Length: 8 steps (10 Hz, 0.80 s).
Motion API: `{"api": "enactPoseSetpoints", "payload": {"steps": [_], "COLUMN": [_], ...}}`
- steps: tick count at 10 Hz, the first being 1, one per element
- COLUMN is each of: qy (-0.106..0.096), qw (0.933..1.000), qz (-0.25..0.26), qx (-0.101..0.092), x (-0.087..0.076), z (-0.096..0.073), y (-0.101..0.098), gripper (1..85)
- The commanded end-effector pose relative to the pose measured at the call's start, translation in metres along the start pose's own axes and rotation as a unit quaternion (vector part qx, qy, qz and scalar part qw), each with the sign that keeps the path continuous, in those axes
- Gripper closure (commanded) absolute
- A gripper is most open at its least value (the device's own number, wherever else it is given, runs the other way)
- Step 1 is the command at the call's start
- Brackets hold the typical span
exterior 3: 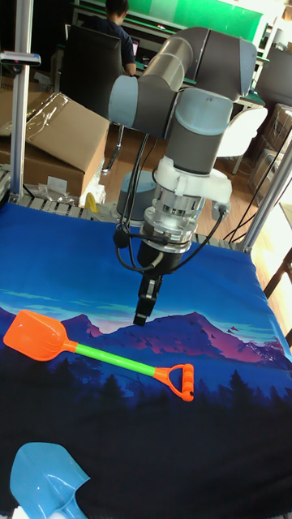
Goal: Use a shovel to scoop up an object
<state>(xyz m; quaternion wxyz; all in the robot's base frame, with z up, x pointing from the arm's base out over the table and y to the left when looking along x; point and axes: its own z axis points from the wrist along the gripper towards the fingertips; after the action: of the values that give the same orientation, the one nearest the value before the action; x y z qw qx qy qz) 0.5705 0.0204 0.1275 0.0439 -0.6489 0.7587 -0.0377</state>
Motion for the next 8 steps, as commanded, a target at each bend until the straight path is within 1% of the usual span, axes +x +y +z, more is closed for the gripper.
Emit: {"api": "enactPoseSetpoints", "payload": {"steps": [1, 2, 3, 5, 6, 7, 8], "qy": [-0.001, 0.021, 0.023, 0.006, 0.004, 0.005, 0.000], "qw": [0.9997, 0.9985, 0.9980, 0.9991, 0.9993, 0.9995, 0.9996], "qz": [-0.024, -0.051, -0.059, -0.041, -0.037, -0.030, -0.024], "qx": [-0.005, -0.003, 0.001, 0.003, 0.005, 0.009, 0.012], "x": [-0.005, 0.006, 0.007, -0.003, -0.006, -0.006, -0.010], "z": [0.000, 0.000, 0.000, 0.003, 0.005, 0.006, 0.006], "y": [-0.002, -0.003, -0.006, -0.005, -0.004, -0.006, -0.008], "gripper": [0.7, 3.0, 3.7, 4.0, 4.3, 5.0, 5.3]}}
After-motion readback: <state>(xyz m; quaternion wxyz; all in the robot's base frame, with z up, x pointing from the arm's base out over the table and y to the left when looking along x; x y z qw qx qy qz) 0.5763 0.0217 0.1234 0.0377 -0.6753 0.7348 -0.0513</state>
